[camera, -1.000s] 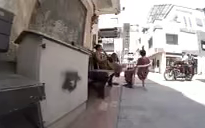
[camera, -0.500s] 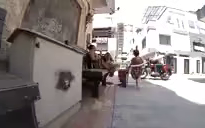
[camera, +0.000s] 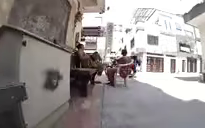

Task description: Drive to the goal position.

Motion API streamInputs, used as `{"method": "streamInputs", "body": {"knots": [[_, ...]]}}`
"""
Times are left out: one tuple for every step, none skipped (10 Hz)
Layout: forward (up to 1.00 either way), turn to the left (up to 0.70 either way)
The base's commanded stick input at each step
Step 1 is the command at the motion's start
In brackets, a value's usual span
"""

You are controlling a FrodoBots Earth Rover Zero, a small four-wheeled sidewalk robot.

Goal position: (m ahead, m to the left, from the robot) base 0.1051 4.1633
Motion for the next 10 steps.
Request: {"method": "streamInputs", "body": {"knots": [[0.0, -0.7], [0.0, -0.7], [0.0, -0.7], [0.0, -0.7], [0.0, -0.7], [0.0, -0.7], [0.0, -0.7], [0.0, -0.7], [0.0, -0.7], [0.0, -0.7]]}}
